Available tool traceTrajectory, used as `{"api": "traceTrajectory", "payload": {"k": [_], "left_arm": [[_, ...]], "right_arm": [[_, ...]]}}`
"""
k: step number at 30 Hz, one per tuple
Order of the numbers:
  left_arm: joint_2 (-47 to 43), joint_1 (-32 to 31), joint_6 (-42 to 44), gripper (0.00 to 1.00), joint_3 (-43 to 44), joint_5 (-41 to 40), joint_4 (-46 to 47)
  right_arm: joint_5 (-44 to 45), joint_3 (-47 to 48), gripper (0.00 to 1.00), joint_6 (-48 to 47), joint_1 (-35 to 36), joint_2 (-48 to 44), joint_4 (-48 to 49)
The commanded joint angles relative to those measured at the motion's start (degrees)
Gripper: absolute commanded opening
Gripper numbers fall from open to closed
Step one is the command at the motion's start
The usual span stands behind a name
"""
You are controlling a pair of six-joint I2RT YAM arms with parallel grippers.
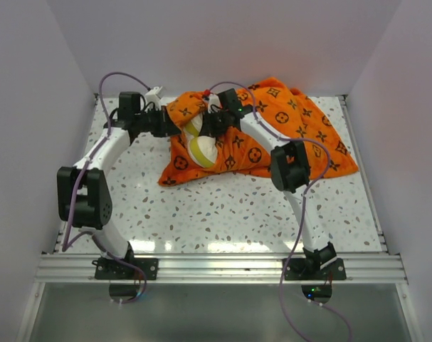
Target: Put the pillow into the pillowcase
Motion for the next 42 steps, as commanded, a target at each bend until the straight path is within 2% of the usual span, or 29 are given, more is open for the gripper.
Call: {"api": "traceTrajectory", "payload": {"k": [1, 5, 6, 8, 10, 11, 15, 16, 18, 20, 22, 24, 26, 28, 31, 32, 34, 35, 36, 37, 38, 39, 40, 42], "left_arm": [[-7.5, 1.3, -6.4, 0.00, 1.6, 8.4, 9.7], [-8.0, 5.0, -4.0, 0.00, -4.1, 0.4, 6.9], [-7.6, 6.9, -6.0, 0.00, -5.5, -0.1, 7.6], [-6.7, 8.9, -6.6, 0.00, -6.8, 6.0, 9.8], [-5.9, 7.4, -4.9, 0.00, -4.4, 10.1, 8.7], [-6.0, 5.6, -5.6, 0.00, -4.3, 15.2, 10.4], [-7.1, -2.4, -4.6, 0.00, -0.6, 21.7, 8.7], [-7.5, -3.2, -6.7, 0.00, -0.7, 22.8, 10.3], [-9.5, -4.4, -15.9, 0.00, -2.8, 25.9, 21.3], [-10.4, -5.0, -20.3, 0.00, -3.1, 26.6, 27.9], [-10.4, -5.4, -22.4, 0.00, -1.5, 27.2, 27.6], [-11.0, -5.8, -26.0, 0.00, -2.6, 28.3, 31.4], [-11.3, -6.1, -25.5, 0.00, -3.9, 29.4, 31.2], [-11.1, -5.3, -22.8, 0.00, -7.6, 29.1, 29.0], [-9.1, 1.2, -20.2, 0.00, -13.7, 25.0, 26.7], [-8.7, 5.0, -17.7, 0.00, -13.8, 17.1, 21.4], [-6.9, 11.0, -11.6, 0.02, -12.0, 9.7, 19.1], [-6.0, 11.7, -8.9, 0.04, -10.1, 0.2, 12.1], [-4.4, 12.0, -4.4, 0.08, -7.1, -2.8, 10.3], [-3.7, 12.3, -3.0, 0.28, -6.0, -5.0, 8.1], [-2.4, 12.1, -0.6, 0.34, -4.8, -9.9, 6.3], [-1.7, 12.2, 1.0, 0.41, -2.4, -10.0, 5.2], [-1.4, 11.7, 2.9, 0.59, -0.9, -12.0, 2.5], [-2.2, 10.6, 8.0, 0.66, 1.4, -14.5, 1.7]], "right_arm": [[8.6, -2.3, 0.00, -6.1, -0.1, 7.5, -17.2], [3.8, -7.3, 0.00, -6.6, -0.8, 3.8, -14.1], [3.7, -8.5, 0.00, -7.0, -0.8, 3.2, -13.9], [5.4, -8.1, 0.00, -7.4, -0.8, 3.4, -15.1], [6.4, -5.7, 0.00, -7.1, -0.8, 4.7, -15.9], [6.9, -4.6, 0.00, -6.6, -0.6, 6.1, -16.2], [8.4, 2.0, 0.00, -5.1, 0.5, 9.6, -18.1], [8.7, 2.0, 0.00, -4.9, 0.6, 9.7, -17.7], [10.6, 1.2, 0.00, -4.2, 1.2, 9.7, -17.1], [11.4, 0.3, 0.00, -3.6, 1.3, 9.7, -16.5], [10.8, -2.4, 0.00, -2.9, 1.3, 8.2, -14.2], [7.9, -6.5, 0.00, -1.8, 1.3, 5.2, -9.4], [4.8, -8.6, 0.00, -1.3, 1.4, 3.0, -7.0], [1.1, -13.0, 0.00, -0.4, 1.5, -1.1, -0.8], [-0.5, -14.6, 0.00, -0.7, 1.4, -3.7, 1.1], [-1.0, -14.0, 0.00, -2.1, 1.4, -3.7, 0.0], [-2.1, -13.6, 0.00, -3.2, 1.5, -4.0, -1.9], [-3.2, -13.7, 0.00, -4.1, 1.6, -4.1, -2.5], [-3.5, -13.9, 0.00, -4.4, 1.5, -4.0, -3.2], [-3.8, -14.0, 0.00, -4.8, 1.6, -3.9, -3.3], [-4.1, -14.1, 0.00, -5.1, 1.6, -3.6, -3.5], [-4.6, -14.3, 0.00, -5.4, 1.7, -3.5, -3.8], [-4.5, -14.5, 0.00, -5.4, 1.6, -3.4, -3.8], [-5.1, -14.4, 0.00, -5.0, 1.7, -2.7, -3.8]]}}
